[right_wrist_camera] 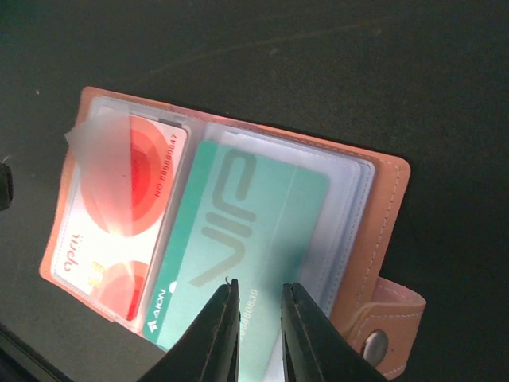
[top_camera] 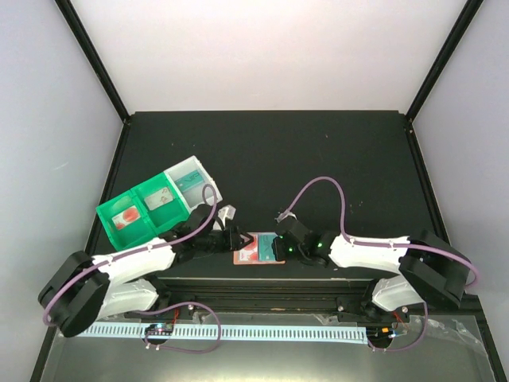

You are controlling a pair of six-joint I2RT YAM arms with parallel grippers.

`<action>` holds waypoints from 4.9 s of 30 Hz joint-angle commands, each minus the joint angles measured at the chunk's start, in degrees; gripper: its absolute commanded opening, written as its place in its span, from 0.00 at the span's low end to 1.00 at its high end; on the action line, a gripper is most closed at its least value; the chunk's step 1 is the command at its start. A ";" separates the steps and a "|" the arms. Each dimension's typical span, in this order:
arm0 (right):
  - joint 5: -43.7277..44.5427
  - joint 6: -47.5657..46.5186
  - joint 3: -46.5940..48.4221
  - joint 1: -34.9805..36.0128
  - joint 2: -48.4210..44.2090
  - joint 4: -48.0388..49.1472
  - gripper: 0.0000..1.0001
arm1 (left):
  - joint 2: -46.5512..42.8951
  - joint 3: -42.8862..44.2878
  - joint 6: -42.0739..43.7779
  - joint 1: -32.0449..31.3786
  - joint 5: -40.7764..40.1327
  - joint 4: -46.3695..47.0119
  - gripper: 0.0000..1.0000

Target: Take the credit cards out of the card holder

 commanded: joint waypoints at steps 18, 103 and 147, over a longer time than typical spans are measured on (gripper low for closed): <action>0.35 0.87 -3.78 -0.44 2.18 3.66 0.10 | 17.36 -0.12 -3.57 -2.67 6.07 18.91 0.40; 1.49 2.40 -5.59 -0.49 4.32 3.72 0.01 | 19.13 -1.76 -6.89 -3.39 5.02 19.14 0.02; 2.44 -0.16 -3.49 -0.44 2.32 1.13 0.01 | 2.84 -0.51 -0.98 -0.71 -2.99 -0.65 0.02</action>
